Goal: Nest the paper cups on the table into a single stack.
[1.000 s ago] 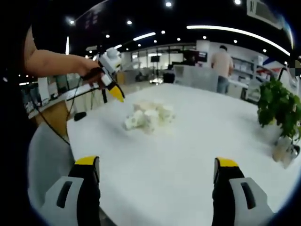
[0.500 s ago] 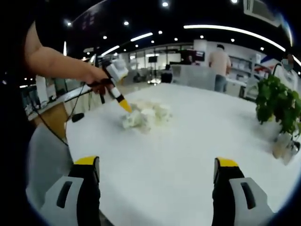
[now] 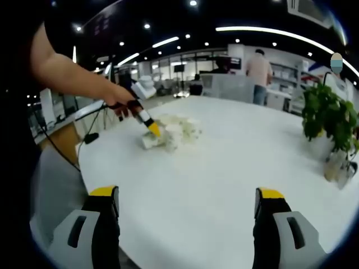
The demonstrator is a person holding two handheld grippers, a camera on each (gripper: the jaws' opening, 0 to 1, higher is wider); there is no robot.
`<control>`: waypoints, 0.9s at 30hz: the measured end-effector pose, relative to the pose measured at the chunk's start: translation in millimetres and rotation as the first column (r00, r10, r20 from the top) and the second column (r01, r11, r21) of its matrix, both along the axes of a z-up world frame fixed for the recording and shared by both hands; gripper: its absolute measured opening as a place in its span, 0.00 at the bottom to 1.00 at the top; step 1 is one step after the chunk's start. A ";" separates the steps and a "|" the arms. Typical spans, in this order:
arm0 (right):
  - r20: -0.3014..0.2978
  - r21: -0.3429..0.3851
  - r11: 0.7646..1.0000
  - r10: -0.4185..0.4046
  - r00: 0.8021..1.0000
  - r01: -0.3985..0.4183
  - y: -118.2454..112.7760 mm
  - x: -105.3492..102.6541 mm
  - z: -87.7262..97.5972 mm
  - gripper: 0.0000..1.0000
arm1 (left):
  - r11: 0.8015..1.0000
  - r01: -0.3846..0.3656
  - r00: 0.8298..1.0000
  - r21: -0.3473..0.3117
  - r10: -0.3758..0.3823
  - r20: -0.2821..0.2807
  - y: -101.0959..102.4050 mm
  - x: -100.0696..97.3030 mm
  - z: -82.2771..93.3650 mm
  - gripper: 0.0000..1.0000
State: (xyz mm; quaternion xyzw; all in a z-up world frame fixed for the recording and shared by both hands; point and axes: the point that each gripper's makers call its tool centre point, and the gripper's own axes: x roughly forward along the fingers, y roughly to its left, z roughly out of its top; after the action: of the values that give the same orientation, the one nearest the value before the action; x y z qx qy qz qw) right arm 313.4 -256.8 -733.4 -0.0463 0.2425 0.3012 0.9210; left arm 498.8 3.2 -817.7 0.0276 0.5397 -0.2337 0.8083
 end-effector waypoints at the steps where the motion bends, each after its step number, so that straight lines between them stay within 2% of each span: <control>1: -0.001 0.001 1.000 -0.001 1.000 0.001 -0.1 -0.7 -0.6 0.99 | 1.000 0.001 1.000 0.001 -0.001 0.000 0.0 0.5 -0.2 0.54; 11: -0.013 0.007 1.000 -0.008 1.000 0.008 -0.8 -4.4 -4.3 0.99 | 0.999 0.029 1.000 0.021 -0.029 0.006 -2.2 1.0 -9.3 0.49; 14: -0.017 0.007 1.000 -0.012 1.000 0.013 -1.6 -5.5 -5.2 0.99 | 0.999 0.032 0.999 0.015 -0.032 0.013 -2.4 1.1 -11.0 0.44; 27: -0.020 0.001 1.000 -0.011 1.000 0.011 -0.5 -8.7 -5.5 0.98 | 0.999 0.029 0.999 -0.014 -0.029 0.020 1.8 -6.1 -6.8 0.40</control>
State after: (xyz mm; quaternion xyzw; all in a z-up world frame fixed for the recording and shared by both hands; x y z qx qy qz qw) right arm 304.7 -257.4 -739.0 -0.0414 0.2518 0.2967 0.9203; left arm 492.7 5.0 -824.5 0.0319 0.5296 -0.2490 0.8103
